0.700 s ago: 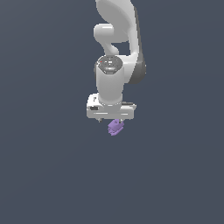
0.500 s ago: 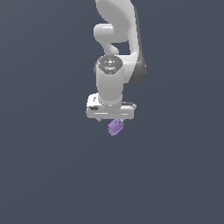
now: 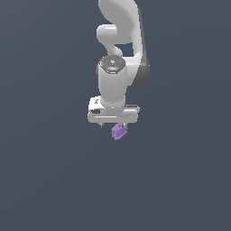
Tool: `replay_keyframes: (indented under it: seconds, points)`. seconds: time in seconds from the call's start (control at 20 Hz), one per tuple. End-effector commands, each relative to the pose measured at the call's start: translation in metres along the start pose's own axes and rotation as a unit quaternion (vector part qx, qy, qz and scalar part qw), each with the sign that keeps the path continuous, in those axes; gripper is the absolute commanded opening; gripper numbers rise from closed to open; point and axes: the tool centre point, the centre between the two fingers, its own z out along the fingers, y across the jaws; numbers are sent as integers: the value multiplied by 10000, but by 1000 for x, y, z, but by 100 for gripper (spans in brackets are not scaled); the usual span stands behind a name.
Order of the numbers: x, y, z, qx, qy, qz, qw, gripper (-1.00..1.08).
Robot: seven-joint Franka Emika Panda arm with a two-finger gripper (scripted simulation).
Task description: Pick up the object and move it to a goal position.
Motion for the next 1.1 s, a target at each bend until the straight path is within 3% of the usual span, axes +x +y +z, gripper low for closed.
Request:
replay_keyframes:
  seconds: [0.0, 0.65, 1.05]
  points:
    - [0, 0, 0, 1, -3, 16, 10000, 100]
    - [-8, -9, 10, 22, -23, 822, 9966, 100]
    - [-19, -18, 21, 37, -51, 1805, 9836, 100]
